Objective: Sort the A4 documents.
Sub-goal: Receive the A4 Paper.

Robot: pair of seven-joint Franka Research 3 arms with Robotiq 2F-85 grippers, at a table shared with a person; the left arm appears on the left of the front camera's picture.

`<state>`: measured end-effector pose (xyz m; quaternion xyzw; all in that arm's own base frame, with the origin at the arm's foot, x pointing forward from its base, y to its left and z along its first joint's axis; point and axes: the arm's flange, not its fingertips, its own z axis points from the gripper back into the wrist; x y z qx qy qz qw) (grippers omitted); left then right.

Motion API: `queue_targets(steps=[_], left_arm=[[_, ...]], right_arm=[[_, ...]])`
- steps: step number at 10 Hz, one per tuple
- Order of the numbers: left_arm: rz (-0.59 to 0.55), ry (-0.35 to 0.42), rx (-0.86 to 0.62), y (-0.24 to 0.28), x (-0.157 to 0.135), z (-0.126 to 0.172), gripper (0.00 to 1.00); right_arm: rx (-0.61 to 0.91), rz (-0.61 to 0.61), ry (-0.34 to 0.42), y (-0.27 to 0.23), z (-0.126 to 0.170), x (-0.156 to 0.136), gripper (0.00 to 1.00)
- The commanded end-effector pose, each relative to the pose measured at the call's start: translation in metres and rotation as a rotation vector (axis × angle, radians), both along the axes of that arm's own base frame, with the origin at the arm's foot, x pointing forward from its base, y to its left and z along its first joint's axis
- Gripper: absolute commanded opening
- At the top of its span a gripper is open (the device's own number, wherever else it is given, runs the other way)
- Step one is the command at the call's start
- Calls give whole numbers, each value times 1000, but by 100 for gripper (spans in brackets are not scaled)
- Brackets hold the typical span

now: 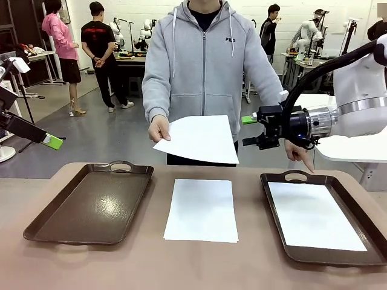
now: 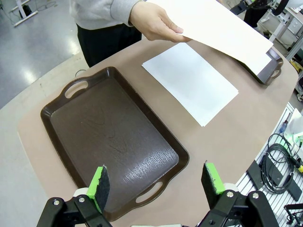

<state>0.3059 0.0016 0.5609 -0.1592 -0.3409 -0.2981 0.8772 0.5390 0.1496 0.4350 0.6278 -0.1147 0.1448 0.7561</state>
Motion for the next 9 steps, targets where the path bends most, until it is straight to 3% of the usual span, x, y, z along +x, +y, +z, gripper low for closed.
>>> queue_targets(steps=[1, 9], left_arm=[[2, 1, 3, 0, 1, -1, 100], [2, 1, 3, 0, 1, -1, 100]], right_arm=[[-14, -24, 39, 14, -1, 10, 100], [43, -34, 110, 53, -11, 13, 100]])
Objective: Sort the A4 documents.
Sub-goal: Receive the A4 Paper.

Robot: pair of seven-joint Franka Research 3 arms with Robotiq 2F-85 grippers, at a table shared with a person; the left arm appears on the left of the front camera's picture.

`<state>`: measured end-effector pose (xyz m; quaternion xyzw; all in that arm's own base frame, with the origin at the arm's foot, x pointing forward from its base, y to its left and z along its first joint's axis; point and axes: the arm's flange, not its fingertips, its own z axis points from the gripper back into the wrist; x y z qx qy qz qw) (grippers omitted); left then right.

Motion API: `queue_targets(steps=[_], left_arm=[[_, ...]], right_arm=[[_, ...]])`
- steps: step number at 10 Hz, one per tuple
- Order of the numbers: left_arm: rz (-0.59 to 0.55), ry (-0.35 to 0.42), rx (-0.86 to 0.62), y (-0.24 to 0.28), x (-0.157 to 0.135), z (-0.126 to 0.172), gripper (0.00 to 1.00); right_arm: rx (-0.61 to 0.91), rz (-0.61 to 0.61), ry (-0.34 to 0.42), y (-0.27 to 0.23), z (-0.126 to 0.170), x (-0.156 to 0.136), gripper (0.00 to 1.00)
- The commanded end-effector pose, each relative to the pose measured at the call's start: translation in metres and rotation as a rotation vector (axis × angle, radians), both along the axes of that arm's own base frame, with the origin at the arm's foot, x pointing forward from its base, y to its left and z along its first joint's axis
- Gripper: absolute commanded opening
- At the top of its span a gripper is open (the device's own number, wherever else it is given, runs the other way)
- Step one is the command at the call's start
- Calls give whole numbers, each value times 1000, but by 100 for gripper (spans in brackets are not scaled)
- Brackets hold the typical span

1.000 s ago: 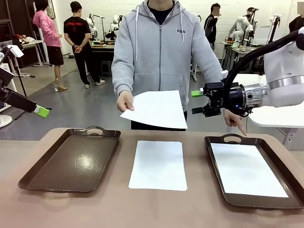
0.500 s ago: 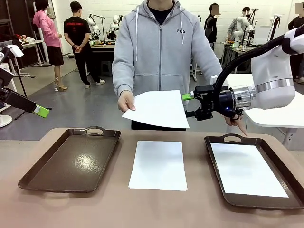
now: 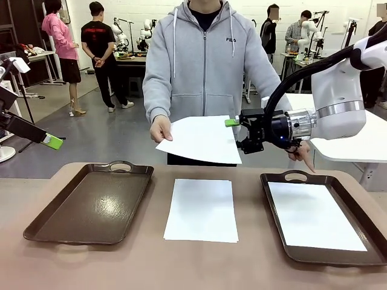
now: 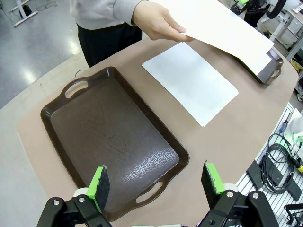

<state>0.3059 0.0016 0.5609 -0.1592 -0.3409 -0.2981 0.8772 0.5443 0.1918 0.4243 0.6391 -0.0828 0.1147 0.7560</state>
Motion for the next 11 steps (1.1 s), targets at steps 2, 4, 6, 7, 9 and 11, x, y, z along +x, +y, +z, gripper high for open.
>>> queue_targets(steps=[2, 4, 6, 7, 9, 11], left_arm=[[2, 1, 3, 0, 1, -1, 100], [2, 1, 3, 0, 1, -1, 100], [2, 1, 3, 0, 1, -1, 100], [2, 1, 3, 0, 1, -1, 100], [2, 1, 3, 0, 1, -1, 100], [2, 1, 3, 0, 1, -1, 100]], right_arm=[[29, -55, 36, 18, -1, 7, 100], [25, -30, 56, 21, -2, 6, 100], [26, -1, 83, 21, -3, 5, 100], [32, 22, 98, 22, -4, 5, 100], [45, 55, 105, 23, -5, 3, 90], [47, 80, 109, 25, -5, 0, 71]])
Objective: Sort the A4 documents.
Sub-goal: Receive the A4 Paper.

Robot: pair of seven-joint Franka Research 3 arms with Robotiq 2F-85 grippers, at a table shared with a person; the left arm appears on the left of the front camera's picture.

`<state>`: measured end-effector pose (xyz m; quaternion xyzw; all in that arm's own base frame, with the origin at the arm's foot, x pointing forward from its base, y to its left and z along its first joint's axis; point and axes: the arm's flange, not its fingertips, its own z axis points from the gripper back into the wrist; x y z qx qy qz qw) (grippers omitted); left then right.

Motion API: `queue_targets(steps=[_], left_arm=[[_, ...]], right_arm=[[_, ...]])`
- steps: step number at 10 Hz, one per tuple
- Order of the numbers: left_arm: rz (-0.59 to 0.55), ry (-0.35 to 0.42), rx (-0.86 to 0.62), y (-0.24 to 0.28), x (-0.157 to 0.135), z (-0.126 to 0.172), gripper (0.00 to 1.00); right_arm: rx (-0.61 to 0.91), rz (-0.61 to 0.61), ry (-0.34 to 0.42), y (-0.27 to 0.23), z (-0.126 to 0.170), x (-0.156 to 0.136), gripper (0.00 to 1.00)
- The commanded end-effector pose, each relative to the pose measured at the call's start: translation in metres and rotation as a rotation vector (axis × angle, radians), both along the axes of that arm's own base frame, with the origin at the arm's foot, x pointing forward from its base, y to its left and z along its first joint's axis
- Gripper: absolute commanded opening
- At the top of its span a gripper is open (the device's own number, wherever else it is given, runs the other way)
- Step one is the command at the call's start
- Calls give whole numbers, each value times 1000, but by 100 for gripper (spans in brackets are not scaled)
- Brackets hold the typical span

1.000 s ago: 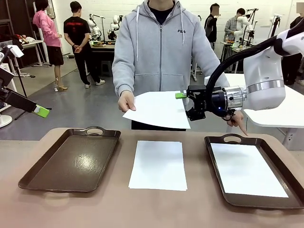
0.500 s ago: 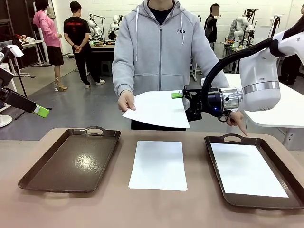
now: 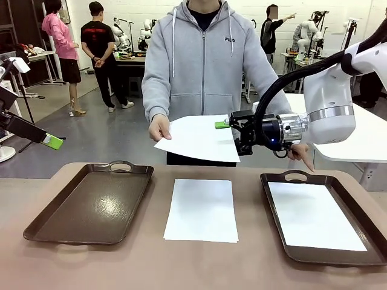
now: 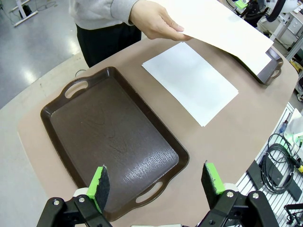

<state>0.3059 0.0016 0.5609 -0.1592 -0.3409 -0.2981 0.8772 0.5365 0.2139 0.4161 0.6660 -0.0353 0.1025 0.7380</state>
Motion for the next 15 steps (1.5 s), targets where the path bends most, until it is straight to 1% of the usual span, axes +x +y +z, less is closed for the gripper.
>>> queue_targets(steps=[1, 2, 3, 4, 5, 6, 7, 8, 12, 15], left_arm=[[2, 1, 3, 0, 1, -1, 100], [2, 1, 3, 0, 1, -1, 100], [2, 1, 3, 0, 1, -1, 100], [2, 1, 3, 0, 1, -1, 100], [2, 1, 3, 0, 1, -1, 100], [2, 1, 3, 0, 1, -1, 100], [2, 1, 3, 0, 1, -1, 100], [2, 1, 3, 0, 1, -1, 100], [2, 1, 3, 0, 1, -1, 100], [2, 1, 3, 0, 1, -1, 100]], right_arm=[[-8, 35, 24, 2, 3, 8, 74], [-5, 34, 27, 1, 3, 8, 52], [-5, 33, 28, 1, 2, 8, 55], [-3, 37, 34, -1, 1, 8, 33], [5, 34, 44, -4, 1, 10, 36], [6, 32, 45, -6, 1, 11, 14], [5, 30, 44, -7, 2, 11, 17], [5, 31, 44, -7, 3, 11, 0], [13, 58, 55, -7, 3, 10, 0], [0, 102, 68, -6, 5, 7, 0]])
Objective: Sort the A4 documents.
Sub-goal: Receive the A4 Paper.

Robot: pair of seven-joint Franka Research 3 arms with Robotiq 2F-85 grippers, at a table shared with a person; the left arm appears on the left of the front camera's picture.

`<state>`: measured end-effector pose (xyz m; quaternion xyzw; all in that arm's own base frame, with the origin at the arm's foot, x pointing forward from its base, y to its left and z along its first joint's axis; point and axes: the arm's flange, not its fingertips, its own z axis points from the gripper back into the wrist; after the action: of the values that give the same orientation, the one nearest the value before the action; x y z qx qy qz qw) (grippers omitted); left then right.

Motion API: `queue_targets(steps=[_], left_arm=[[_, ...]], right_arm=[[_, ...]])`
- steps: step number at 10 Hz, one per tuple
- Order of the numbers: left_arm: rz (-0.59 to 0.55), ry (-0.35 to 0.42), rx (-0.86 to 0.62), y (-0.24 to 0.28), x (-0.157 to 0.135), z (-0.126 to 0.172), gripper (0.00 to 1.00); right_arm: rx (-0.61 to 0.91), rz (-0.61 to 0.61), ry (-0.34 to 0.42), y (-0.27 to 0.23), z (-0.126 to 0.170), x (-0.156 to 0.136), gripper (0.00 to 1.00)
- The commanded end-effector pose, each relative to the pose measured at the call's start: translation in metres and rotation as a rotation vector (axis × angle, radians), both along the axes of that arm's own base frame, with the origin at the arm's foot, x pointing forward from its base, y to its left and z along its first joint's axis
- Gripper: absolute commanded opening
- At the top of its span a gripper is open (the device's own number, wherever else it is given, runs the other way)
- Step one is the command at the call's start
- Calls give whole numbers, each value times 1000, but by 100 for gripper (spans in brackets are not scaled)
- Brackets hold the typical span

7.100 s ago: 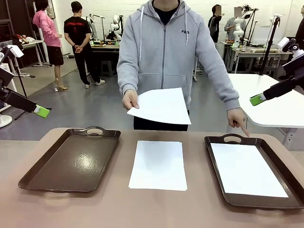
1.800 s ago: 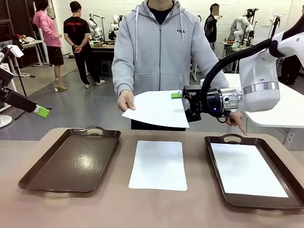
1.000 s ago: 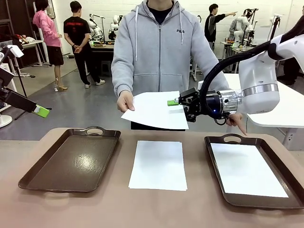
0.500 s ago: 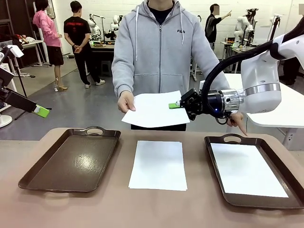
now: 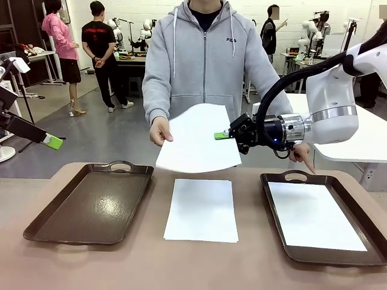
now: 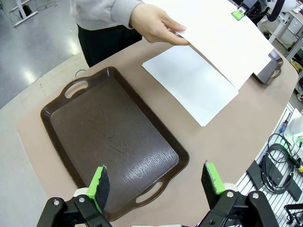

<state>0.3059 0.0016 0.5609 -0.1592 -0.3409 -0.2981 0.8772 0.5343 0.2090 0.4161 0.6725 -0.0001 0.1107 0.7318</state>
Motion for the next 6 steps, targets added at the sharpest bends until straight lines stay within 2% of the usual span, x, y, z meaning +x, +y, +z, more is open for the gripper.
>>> queue_targets(steps=[1, 5, 6], left_arm=[[2, 1, 3, 0, 1, -1, 100], [2, 1, 3, 0, 1, -1, 100], [2, 1, 3, 0, 1, -1, 100]], right_arm=[[-5, 50, 27, -1, 6, 7, 0], [3, 67, 1, -1, 15, 1, 0], [7, 38, -8, 2, 8, -2, 0]])
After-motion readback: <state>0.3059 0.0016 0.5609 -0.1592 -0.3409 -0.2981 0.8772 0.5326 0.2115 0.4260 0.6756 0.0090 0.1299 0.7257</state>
